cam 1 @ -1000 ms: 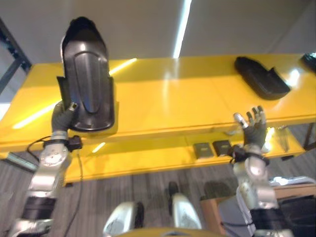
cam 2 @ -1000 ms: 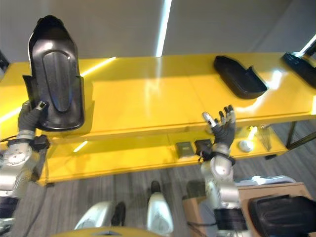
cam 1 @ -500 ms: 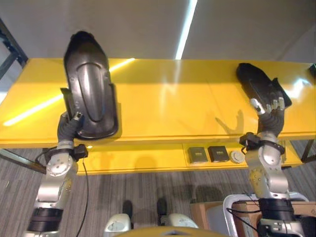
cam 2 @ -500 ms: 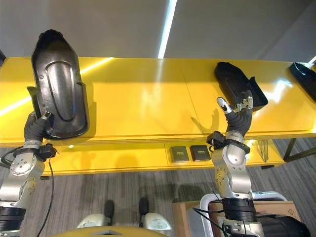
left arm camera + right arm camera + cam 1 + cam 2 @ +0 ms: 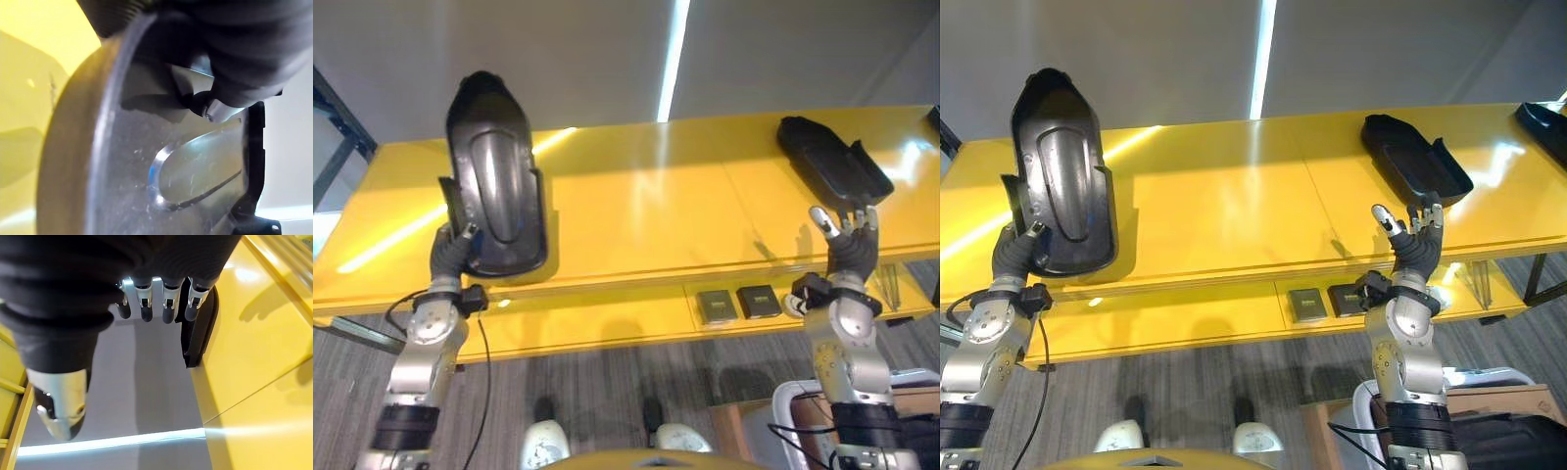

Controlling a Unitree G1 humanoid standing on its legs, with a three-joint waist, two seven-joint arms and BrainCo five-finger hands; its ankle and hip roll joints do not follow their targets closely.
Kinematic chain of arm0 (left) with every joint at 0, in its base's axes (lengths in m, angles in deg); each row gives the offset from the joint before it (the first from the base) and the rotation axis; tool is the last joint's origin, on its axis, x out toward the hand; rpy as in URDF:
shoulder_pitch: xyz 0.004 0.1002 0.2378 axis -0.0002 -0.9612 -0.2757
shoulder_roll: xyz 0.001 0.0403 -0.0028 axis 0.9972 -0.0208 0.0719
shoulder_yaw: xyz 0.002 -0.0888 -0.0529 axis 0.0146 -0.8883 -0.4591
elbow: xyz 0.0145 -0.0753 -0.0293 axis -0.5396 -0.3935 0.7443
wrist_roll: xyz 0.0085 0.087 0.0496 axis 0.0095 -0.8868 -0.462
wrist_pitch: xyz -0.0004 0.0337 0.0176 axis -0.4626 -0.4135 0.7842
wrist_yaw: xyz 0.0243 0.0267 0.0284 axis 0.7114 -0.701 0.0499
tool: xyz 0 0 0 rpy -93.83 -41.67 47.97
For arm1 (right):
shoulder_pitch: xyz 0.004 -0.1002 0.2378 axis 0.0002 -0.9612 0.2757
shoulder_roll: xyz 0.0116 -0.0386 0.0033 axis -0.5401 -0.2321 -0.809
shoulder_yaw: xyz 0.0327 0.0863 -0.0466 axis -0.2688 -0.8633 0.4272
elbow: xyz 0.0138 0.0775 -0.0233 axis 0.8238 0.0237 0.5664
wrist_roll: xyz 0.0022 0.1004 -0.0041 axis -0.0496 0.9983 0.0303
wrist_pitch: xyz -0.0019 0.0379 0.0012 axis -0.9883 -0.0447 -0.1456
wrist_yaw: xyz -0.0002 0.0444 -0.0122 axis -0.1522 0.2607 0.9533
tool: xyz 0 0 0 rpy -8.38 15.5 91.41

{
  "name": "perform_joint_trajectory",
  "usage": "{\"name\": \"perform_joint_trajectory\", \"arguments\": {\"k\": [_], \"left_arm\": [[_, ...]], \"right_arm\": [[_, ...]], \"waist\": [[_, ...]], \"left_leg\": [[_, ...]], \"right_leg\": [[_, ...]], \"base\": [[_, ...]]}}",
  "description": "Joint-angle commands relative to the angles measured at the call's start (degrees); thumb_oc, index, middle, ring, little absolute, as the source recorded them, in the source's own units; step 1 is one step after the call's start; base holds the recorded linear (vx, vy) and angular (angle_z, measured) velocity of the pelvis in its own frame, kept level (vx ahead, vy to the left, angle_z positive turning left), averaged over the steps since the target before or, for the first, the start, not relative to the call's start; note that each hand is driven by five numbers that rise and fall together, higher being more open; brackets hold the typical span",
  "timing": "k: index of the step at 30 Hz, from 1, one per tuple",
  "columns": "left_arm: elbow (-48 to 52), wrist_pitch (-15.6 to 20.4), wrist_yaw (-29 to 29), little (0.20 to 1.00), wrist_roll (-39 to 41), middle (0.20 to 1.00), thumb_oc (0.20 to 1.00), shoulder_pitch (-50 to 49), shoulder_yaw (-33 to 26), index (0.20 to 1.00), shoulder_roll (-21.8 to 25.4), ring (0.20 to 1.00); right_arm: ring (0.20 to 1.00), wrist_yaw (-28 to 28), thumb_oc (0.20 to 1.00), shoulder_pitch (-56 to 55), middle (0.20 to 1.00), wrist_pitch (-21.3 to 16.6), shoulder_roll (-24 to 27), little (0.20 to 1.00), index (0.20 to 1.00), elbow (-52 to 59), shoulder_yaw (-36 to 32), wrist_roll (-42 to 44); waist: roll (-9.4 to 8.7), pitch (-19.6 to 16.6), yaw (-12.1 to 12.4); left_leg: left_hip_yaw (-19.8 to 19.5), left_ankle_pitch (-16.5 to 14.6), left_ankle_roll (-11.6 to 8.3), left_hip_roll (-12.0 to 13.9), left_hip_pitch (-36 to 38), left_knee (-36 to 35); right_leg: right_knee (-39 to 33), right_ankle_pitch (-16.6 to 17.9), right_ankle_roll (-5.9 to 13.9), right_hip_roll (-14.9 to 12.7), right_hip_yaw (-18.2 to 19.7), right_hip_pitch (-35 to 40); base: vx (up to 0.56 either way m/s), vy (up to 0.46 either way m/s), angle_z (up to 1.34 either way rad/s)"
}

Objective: Move parts from the plastic box to the shelf.

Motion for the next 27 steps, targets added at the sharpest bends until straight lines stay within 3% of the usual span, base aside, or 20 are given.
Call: {"name": "perform_joint_trajectory", "arguments": {"k": [1,3,4,7,10,11,16,21,24,27], "left_arm": [[-0.2,3.0,-0.7,0.2,-0.5,0.2,0.2,5.4,-1.0,0.2,6.7,0.2],[0.2,2.3,0.5,0.2,-1.1,0.2,0.2,6.1,-1.2,0.2,7.6,0.2],[1.7,0.8,0.8,0.2,-0.9,0.2,0.2,5.3,-2.0,0.2,8.0,0.2],[2.5,0.0,-0.4,0.2,-0.2,0.2,0.2,3.3,-3.1,0.2,8.4,0.2],[2.4,-0.5,-1.6,0.2,0.9,0.2,0.2,2.1,-4.0,0.2,8.7,0.2],[1.2,0.0,-2.0,0.2,0.6,0.2,0.2,1.8,-4.1,0.2,8.2,0.2],[-7.3,-3.3,-5.2,0.2,-0.2,0.2,0.2,6.1,-1.8,0.2,6.7,0.2],[-22.4,-4.6,-5.6,0.2,-2.4,0.2,0.2,14.1,1.7,0.2,8.5,0.2],[-30.3,-4.8,-6.1,0.2,2.3,0.2,0.2,21.4,4.4,0.2,8.6,0.2],[-34.4,-4.7,-8.7,0.2,2.1,0.2,0.2,26.6,6.4,0.2,8.9,0.2]], "right_arm": [[1.0,0.1,1.0,2.6,1.0,-3.4,3.3,1.0,1.0,0.5,0.7,2.8],[1.0,0.5,1.0,1.5,1.0,-3.8,1.8,1.0,1.0,1.3,1.0,1.8],[1.0,2.2,1.0,-1.2,1.0,-3.5,-1.0,1.0,1.0,3.1,0.9,1.1],[1.0,4.4,1.0,-2.2,1.0,-3.0,-2.7,1.0,1.0,3.3,1.2,0.0],[1.0,5.7,1.0,-1.9,1.0,-2.1,-3.1,1.0,1.0,3.0,1.9,-0.5],[1.0,6.1,1.0,-1.5,1.0,-1.6,-2.6,1.0,1.0,3.1,2.6,0.0],[1.0,5.1,1.0,1.2,1.0,-0.8,0.7,1.0,1.0,0.0,4.6,0.4],[1.0,4.6,1.0,2.6,1.0,1.6,2.8,1.0,1.0,-1.1,6.3,2.0],[1.0,4.8,1.0,5.8,1.0,2.0,4.0,1.0,1.0,-2.2,8.0,2.3],[1.0,4.8,1.0,8.8,1.0,2.2,4.6,1.0,1.0,-3.8,9.4,2.6]], "waist": [[0.95,-2.9,1.6],[1.49,-2.6,1.8],[1.61,-1.6,2.0],[1.68,-0.8,2.2],[1.28,-0.6,2.0],[0.45,-0.4,1.5],[-0.89,-2.5,1.8],[-0.2,-3.4,0.0],[0.73,-1.7,-1.7],[1.38,-0.3,-2.8]], "left_leg": [[-1.2,7.9,1.04,-3.6,2.1,-1.3],[-1.8,5.4,1.94,-5.7,1.7,1.7],[-2.1,2.9,4.14,-9.1,1.9,4.3],[-1.2,1.9,5.68,-10.3,3.6,4.2],[-0.6,1.7,5.85,-10.5,5.0,2.9],[0.5,1.4,5.33,-10.7,5.6,2.5],[1.9,3.3,4.69,-9.3,5.8,-1.8],[3.2,5.2,3.58,-7.7,5.3,-4.4],[3.9,5.8,3.23,-7.5,3.1,-4.3],[4.3,6.1,3.1,-7.5,2.0,-4.3]], "right_leg": [[5.2,-1.1,3.13,-3.5,1.2,-1.9],[7.5,-1.6,4.49,-5.7,1.5,-2.0],[11.9,-1.3,5.55,-8.5,1.4,-3.4],[15.6,-1.3,5.13,-9.4,1.0,-4.9],[13.9,-1.1,5.29,-7.0,1.4,-5.5],[10.0,0.4,5.14,-4.4,1.3,-5.4],[2.7,2.0,4.51,-2.2,0.4,-3.7],[2.0,1.3,3.91,-0.9,0.7,-4.4],[3.1,0.9,3.64,-0.7,1.4,-7.0],[3.6,0.9,3.33,-0.6,2.1,-8.5]], "base": [[0.05,0.392,-0.24],[0.06,0.502,-0.41],[0.07,0.551,-0.22],[0.07,0.249,-0.22],[0.05,0.01,-0.34],[0.07,-0.067,-0.2],[0.09,-0.149,0.07],[0.07,-0.044,0.04],[-0.11,0.044,-0.01],[-0.14,0.091,-0.08]]}}
